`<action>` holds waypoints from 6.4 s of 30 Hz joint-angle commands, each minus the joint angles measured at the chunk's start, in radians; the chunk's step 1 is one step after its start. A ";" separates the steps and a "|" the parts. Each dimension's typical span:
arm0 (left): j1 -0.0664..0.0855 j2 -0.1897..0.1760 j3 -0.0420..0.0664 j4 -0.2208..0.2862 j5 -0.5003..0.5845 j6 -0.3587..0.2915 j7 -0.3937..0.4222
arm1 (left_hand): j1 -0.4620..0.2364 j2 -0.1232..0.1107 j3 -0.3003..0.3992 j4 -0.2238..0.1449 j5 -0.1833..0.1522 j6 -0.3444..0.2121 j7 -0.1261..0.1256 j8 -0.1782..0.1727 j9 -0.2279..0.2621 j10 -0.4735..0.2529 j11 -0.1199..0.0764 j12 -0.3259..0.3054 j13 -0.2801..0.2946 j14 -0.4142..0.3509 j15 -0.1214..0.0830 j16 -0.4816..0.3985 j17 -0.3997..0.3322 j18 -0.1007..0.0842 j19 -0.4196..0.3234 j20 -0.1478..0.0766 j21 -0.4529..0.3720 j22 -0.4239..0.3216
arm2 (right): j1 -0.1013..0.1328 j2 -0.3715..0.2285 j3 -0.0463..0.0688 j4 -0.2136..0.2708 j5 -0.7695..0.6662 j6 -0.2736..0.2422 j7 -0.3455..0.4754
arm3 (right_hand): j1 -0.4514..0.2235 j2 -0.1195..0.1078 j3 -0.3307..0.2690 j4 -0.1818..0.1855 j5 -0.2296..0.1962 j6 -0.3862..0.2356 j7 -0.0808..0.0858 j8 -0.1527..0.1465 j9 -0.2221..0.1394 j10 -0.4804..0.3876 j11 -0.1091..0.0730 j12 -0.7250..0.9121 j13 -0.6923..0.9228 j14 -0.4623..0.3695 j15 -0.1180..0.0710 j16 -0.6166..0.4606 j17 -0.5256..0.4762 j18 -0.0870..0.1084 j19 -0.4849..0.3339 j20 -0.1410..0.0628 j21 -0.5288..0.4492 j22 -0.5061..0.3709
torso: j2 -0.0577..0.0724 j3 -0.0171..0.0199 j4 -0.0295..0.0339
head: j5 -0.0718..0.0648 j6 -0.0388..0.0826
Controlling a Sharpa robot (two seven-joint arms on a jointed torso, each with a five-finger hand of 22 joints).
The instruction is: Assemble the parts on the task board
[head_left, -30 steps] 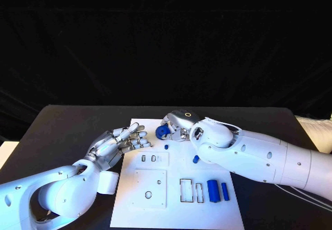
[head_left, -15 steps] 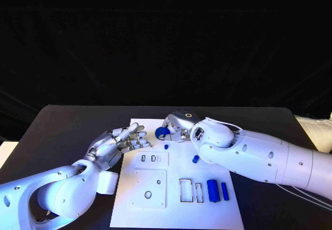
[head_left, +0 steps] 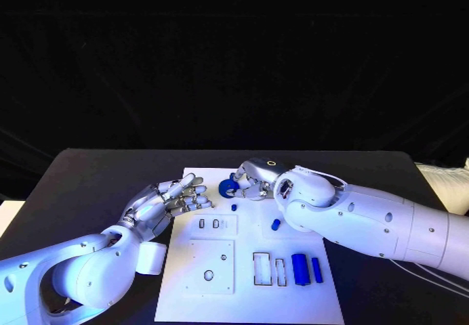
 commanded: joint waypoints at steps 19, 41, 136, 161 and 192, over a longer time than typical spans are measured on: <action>0.001 0.005 0.000 -0.015 0.000 0.029 0.003 | 0.004 0.009 0.002 -0.008 -0.003 -0.005 0.004 -0.006 0.000 -0.007 -0.001 -0.005 -0.001 -0.008 0.001 -0.006 0.002 0.003 -0.010 0.000 -0.004 -0.002 | -0.005 -0.404 0.017 0.172 0.486 -0.096 0.319 | 0.301 -0.076 -0.015 -0.177 -0.037 -0.011 -0.007 -0.004 -0.011 -0.111 -0.006 -0.207 0.003 0.031 -0.002 -0.024 -0.002 0.029 0.009 -0.005 -0.061 0.125 | -0.013 0.0057 -0.0227 | -0.009 0.011; 0.000 0.027 -0.002 -0.045 0.000 0.039 -0.003 | 0.006 0.010 0.004 -0.011 -0.002 -0.005 0.004 -0.006 0.000 -0.008 -0.001 -0.005 -0.001 -0.008 0.001 -0.007 0.003 0.003 -0.011 0.000 -0.004 -0.002 | -0.031 -0.439 0.014 0.080 0.363 -0.085 0.265 | 0.287 -0.047 -0.090 -0.175 0.020 0.030 0.007 0.005 -0.006 0.109 0.013 0.262 0.263 0.106 0.022 0.209 0.320 -0.007 0.105 0.015 0.006 0.263 | -0.019 0.0136 -0.0277 | -0.008 -0.002; 0.000 0.019 -0.002 -0.091 0.000 0.047 0.002 | 0.009 0.014 0.006 -0.016 -0.002 -0.008 0.005 -0.007 0.000 -0.011 0.000 -0.005 -0.002 -0.010 0.002 -0.011 0.005 0.003 -0.012 0.001 -0.005 -0.003 | -0.078 -0.095 -0.022 0.192 0.136 -0.117 0.057 | 0.284 0.078 0.077 -0.228 -0.131 0.180 -0.046 0.042 0.023 0.109 -0.036 0.262 0.263 0.106 -0.021 0.209 0.320 -0.007 0.105 -0.026 0.006 0.263 | -0.022 0.0105 -0.0246 | 0.056 -0.048; 0.000 0.018 -0.002 -0.092 0.000 0.046 0.003 | 0.009 0.015 0.007 -0.017 -0.002 -0.007 0.005 -0.007 0.000 -0.011 0.000 -0.005 -0.001 -0.010 0.002 -0.012 0.006 0.003 -0.012 0.001 -0.005 -0.003 | -0.098 -0.012 -0.037 0.163 0.081 -0.020 0.014 | 0.276 0.072 0.079 -0.230 -0.130 0.176 -0.043 0.038 0.023 0.109 -0.033 0.262 0.263 0.106 -0.019 0.209 0.320 -0.007 0.105 -0.025 0.006 0.263 | -0.023 0.0127 -0.0262 | 0.062 -0.064; 0.000 0.017 -0.002 -0.092 0.000 0.044 0.002 | 0.010 0.016 0.008 -0.019 -0.002 -0.007 0.005 -0.007 0.000 -0.011 -0.001 -0.005 -0.001 -0.010 0.002 -0.013 0.007 0.003 -0.013 0.001 -0.005 -0.004 | -0.101 -0.006 -0.039 0.157 0.073 0.068 -0.022 | 0.224 0.038 0.078 -0.223 -0.148 0.131 -0.020 0.007 0.015 0.109 -0.013 0.262 0.263 0.106 -0.003 0.209 0.320 -0.007 0.105 -0.011 0.006 0.263 | -0.023 0.0121 -0.0268 | 0.066 -0.072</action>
